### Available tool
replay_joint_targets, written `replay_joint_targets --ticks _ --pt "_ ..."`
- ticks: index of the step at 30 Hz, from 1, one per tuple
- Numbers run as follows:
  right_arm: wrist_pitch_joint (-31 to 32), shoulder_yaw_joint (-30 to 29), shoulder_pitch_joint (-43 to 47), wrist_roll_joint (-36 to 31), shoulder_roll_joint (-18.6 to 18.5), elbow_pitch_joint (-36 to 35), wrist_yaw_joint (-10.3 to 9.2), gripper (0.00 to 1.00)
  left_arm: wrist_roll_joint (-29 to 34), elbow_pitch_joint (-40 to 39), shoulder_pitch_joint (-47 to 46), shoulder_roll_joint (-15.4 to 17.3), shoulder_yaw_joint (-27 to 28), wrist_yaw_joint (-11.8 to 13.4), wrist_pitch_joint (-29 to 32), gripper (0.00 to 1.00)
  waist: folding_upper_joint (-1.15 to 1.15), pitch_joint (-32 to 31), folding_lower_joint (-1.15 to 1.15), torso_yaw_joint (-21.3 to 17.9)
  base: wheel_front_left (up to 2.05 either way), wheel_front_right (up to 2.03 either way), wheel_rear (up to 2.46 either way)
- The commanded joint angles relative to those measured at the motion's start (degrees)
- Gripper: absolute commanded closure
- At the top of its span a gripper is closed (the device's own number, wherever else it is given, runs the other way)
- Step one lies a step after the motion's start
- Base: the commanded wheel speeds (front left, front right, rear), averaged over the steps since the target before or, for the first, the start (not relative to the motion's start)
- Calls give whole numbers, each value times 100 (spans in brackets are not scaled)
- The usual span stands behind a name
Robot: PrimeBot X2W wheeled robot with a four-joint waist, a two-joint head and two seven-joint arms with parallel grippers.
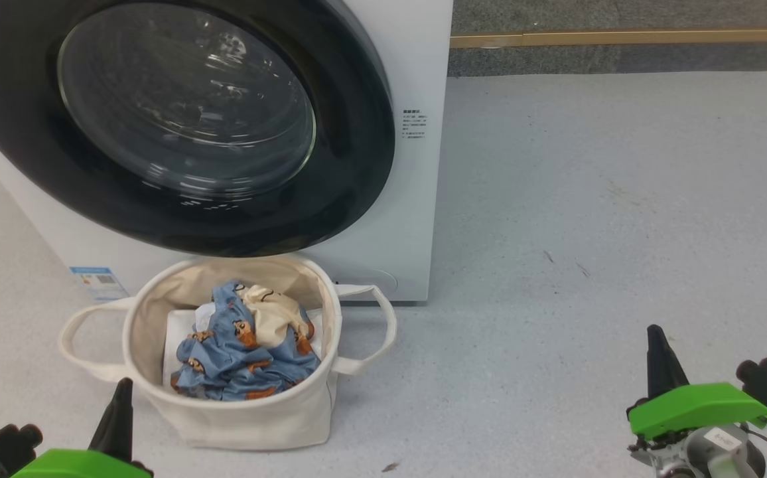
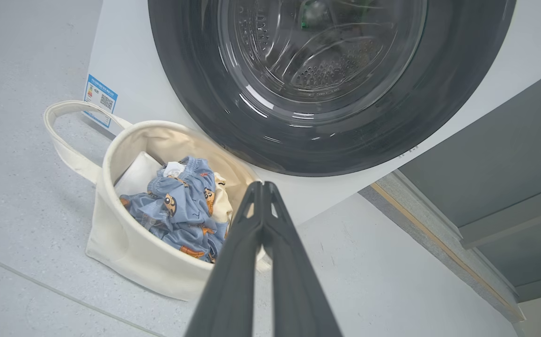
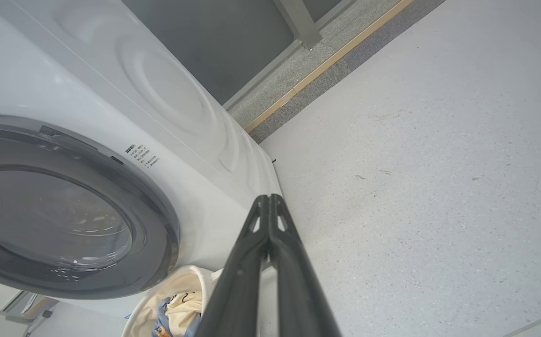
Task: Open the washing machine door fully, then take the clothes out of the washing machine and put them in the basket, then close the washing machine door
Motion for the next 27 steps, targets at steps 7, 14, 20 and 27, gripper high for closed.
replay_joint_targets --ticks 7,14,20,27 --pt "138 -74 -139 476 10 -241 0 100 -341 -265 -166 -31 267 -17 140 100 0 0 0 70 0 0 0" --pt "272 -152 -112 952 34 -274 0 100 -688 -352 -143 -180 385 -19 272 100 0 0 0 154 0 0 0" --pt "373 -211 -92 1309 53 -299 -1 100 -949 -417 -127 -292 475 -21 372 100 0 0 0 217 0 0 0" --pt "491 -280 -69 1723 75 -328 -1 100 -1252 -493 -107 -422 579 -23 488 100 0 0 0 290 0 0 0"
